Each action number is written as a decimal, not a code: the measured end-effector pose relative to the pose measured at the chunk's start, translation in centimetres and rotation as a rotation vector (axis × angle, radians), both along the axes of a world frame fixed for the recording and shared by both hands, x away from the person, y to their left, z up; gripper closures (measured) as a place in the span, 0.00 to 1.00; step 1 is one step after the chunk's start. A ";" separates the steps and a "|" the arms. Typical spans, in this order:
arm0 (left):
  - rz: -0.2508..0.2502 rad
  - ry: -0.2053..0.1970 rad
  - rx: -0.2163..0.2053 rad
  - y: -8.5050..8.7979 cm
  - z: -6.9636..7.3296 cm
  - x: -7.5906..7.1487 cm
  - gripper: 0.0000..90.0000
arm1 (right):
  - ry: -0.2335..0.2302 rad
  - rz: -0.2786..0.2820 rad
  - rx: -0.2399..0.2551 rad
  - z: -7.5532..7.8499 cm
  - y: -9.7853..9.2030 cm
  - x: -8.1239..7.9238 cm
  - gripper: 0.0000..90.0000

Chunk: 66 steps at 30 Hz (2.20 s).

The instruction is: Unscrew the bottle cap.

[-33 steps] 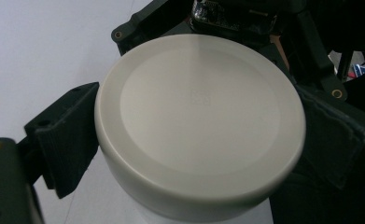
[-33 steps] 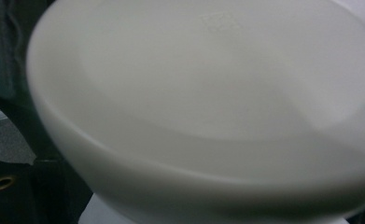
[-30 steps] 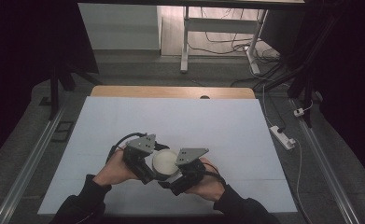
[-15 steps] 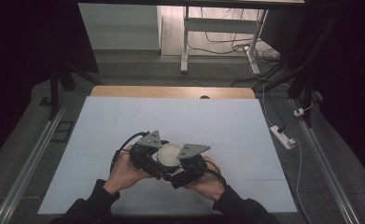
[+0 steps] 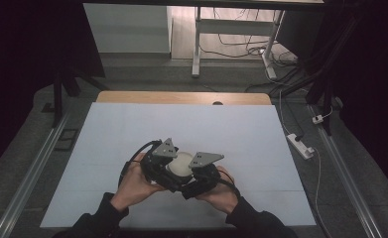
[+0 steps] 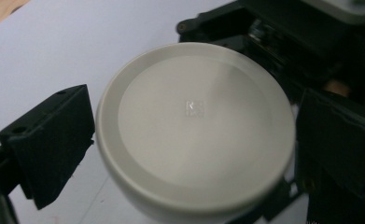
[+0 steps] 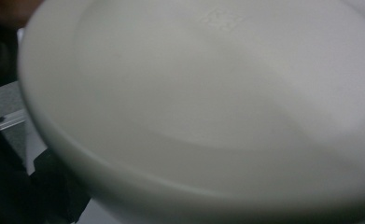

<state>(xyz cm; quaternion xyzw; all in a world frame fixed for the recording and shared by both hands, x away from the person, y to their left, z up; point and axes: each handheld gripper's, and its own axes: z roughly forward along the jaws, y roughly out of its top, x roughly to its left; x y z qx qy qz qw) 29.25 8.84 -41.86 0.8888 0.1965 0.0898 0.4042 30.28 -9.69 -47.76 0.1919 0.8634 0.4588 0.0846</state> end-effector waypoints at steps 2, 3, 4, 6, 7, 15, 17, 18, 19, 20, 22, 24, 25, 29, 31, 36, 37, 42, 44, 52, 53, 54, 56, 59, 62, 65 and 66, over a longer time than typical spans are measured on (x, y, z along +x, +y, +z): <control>-0.081 -0.009 0.016 0.5 0.1 -0.1 0.00 | -0.007 0.027 0.006 0.1 0.0 -0.1 0.08; -0.081 -0.009 0.016 0.5 0.1 -0.1 0.00 | -0.007 0.027 0.006 0.1 0.0 -0.1 0.08; -0.112 -0.009 0.026 0.6 0.2 0.0 0.00 | -0.010 0.045 0.008 0.2 0.0 -0.2 0.08; -0.165 -0.001 0.020 0.9 0.1 0.1 0.00 | -0.016 0.079 0.016 0.3 0.1 -0.5 0.08; -0.187 0.000 0.012 1.0 0.0 0.2 0.01 | -0.016 0.119 0.022 0.4 0.2 -0.8 0.08; -0.308 0.029 -0.053 1.9 -0.8 0.7 0.08 | -0.020 0.189 0.014 0.3 0.6 -1.3 0.08; -0.308 0.027 -0.055 1.9 -0.8 0.7 0.08 | -0.019 0.187 0.012 0.3 0.6 -1.3 0.08; -0.305 0.025 -0.058 1.9 -0.8 0.7 0.08 | -0.020 0.185 0.010 0.3 0.6 -1.3 0.08; -0.299 0.023 -0.062 1.9 -0.9 0.7 0.08 | -0.018 0.180 0.008 0.3 0.6 -1.3 0.08; -0.289 0.020 -0.063 1.9 -0.9 0.7 0.09 | -0.018 0.173 0.007 0.3 0.6 -1.2 0.08; -0.243 0.022 -0.066 1.7 -1.0 0.8 0.09 | -0.019 0.151 -0.002 0.3 0.6 -1.1 0.08; -0.212 0.029 -0.071 1.6 -1.2 0.9 0.09 | -0.014 0.128 -0.010 0.2 0.6 -1.0 0.08; -0.212 0.029 -0.071 1.6 -1.2 0.9 0.09 | -0.011 0.115 -0.014 0.2 0.6 -0.9 0.08; -0.114 0.050 -0.077 1.1 -1.4 1.2 0.09 | -0.004 0.067 -0.022 0.1 0.5 -0.5 0.08; -0.078 0.047 -0.068 0.8 -1.4 1.1 0.09 | -0.010 0.043 -0.029 0.0 0.5 -0.4 0.08; -0.026 0.036 -0.046 0.3 -1.3 0.9 0.09 | -0.004 0.012 -0.037 -0.2 0.5 -0.2 0.08; -0.023 0.033 -0.046 0.2 -1.2 0.8 0.09 | -0.004 0.012 -0.037 -0.2 0.5 -0.2 0.08; -0.014 0.028 -0.060 0.4 -0.9 0.7 0.09 | -0.002 0.010 -0.038 -0.3 0.5 -0.1 0.08; -0.013 0.028 -0.065 0.5 -0.8 0.7 0.09 | -0.004 0.012 -0.041 -0.3 0.5 -0.1 0.08; 0.005 0.015 -0.067 1.1 -0.2 0.6 0.09 | 0.004 0.007 -0.036 -0.4 0.4 0.0 0.08; 0.005 0.016 -0.071 1.2 -0.2 0.6 0.09 | 0.004 0.006 -0.036 -0.4 0.3 0.1 0.08; 0.005 0.016 -0.071 1.2 -0.2 0.6 0.09 | 0.004 0.006 -0.036 -0.4 0.3 0.1 0.08; 0.011 0.012 -0.071 1.4 -0.1 0.5 0.09 | 0.002 0.001 -0.034 -0.4 0.2 0.2 0.08; 0.018 0.009 -0.078 1.7 0.1 0.4 0.09 | 0.005 -0.004 -0.032 -0.4 0.0 0.2 0.08; 0.022 0.008 -0.083 2.1 0.4 0.3 0.09 | 0.005 -0.012 -0.025 -0.3 -0.2 0.4 0.08; 0.027 0.007 -0.089 2.5 0.6 0.1 0.09 | 0.004 -0.016 -0.024 -0.3 -0.3 0.5 0.08; 0.030 0.007 -0.095 2.6 0.6 0.1 0.09 | 0.002 -0.018 -0.024 -0.2 -0.4 0.5 0.08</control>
